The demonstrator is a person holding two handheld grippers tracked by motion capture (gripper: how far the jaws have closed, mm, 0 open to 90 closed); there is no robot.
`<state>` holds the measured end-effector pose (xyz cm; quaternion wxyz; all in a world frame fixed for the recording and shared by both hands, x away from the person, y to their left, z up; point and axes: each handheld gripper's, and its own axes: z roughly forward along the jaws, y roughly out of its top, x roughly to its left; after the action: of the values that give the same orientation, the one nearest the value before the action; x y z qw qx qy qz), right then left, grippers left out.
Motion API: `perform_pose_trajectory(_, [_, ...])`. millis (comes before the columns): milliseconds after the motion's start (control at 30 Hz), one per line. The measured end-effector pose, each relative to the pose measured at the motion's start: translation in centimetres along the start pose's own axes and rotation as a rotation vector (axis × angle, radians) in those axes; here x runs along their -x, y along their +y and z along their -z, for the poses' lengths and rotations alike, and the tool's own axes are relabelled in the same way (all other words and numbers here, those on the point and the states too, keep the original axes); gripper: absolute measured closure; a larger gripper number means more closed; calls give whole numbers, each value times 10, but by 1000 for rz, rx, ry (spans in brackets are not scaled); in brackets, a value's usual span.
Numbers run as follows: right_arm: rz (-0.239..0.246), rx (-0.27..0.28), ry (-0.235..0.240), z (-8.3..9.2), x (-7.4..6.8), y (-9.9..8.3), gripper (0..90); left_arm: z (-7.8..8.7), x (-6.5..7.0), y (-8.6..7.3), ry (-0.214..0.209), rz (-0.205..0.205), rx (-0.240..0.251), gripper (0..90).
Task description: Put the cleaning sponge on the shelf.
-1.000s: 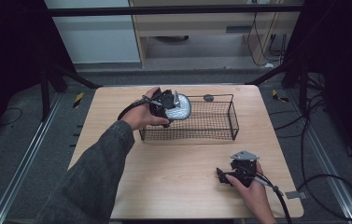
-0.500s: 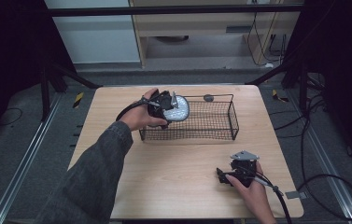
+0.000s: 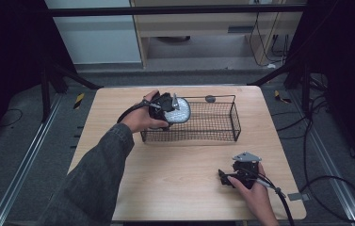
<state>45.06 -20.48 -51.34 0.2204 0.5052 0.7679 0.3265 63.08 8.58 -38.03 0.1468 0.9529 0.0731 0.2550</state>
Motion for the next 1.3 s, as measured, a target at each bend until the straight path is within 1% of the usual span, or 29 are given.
perform_pose_trajectory(67, [0, 0, 0, 0, 0, 0, 8, 0, 2, 1, -1, -11, 1, 67])
perform_pose_trajectory(133, [0, 0, 0, 0, 0, 0, 8, 0, 4, 3, 14, -24, -1, 67])
perform_pose_trajectory(167, [1, 1, -1, 0, 0, 0, 8, 1, 5, 4, 25, -37, -5, 67])
perform_pose_trajectory(233, [1, 1, -1, 0, 0, 0, 8, 1, 6, 5, 32, -43, -8, 67])
perform_pose_trajectory(300, [0, 2, 0, 0, 0, 0, 8, 1, 8, 7, 39, -62, -12, 67])
perform_pose_trajectory(333, [0, 2, 1, 0, 0, 0, 8, 0, 11, 8, 58, -76, -22, 67])
perform_pose_trajectory(433, [-1, 3, 1, 0, 0, 0, 8, -1, 11, 8, 55, -79, -25, 66])
perform_pose_trajectory(500, [-2, 3, 1, 0, 0, 0, 8, -2, 11, 8, 56, -73, -29, 64])
perform_pose_trajectory(633, [-2, 3, 1, 0, 0, 0, 8, -2, 8, 8, 55, -66, -22, 57])
perform_pose_trajectory(667, [-2, 3, 1, 0, 0, 0, 8, -2, 8, 8, 51, -52, -16, 53])
perform_pose_trajectory(700, [-2, 3, 1, 0, 0, 0, 7, -2, 7, 8, 53, -50, -14, 48])
perform_pose_trajectory(733, [-2, 1, 0, 0, 0, 0, 7, -2, 6, 7, 41, -34, -12, 35])
perform_pose_trajectory(800, [-2, 1, 0, 0, 0, 0, 8, -3, 5, 7, 21, -18, -14, 28])
perform_pose_trajectory(833, [-2, 1, 0, 0, 0, 0, 8, -3, 4, 7, 23, -16, -14, 30])
perform_pose_trajectory(867, [-2, 1, 0, 0, 0, 0, 8, -3, 4, 6, 19, -5, -14, 30])
perform_pose_trajectory(1000, [-1, 1, -1, 0, 0, 0, 7, -3, 4, 6, 9, 1, -12, 31])
perform_pose_trajectory(1067, [0, 1, 0, 0, 0, 0, 7, -1, 4, 6, 11, -1, -8, 35])
perform_pose_trajectory(1133, [-2, 1, -1, 0, 0, 0, 7, 1, 4, 7, 5, 5, 6, 41])
perform_pose_trajectory(1300, [0, 0, -1, 0, 0, 0, 8, 4, 6, 8, 8, 4, 12, 44])
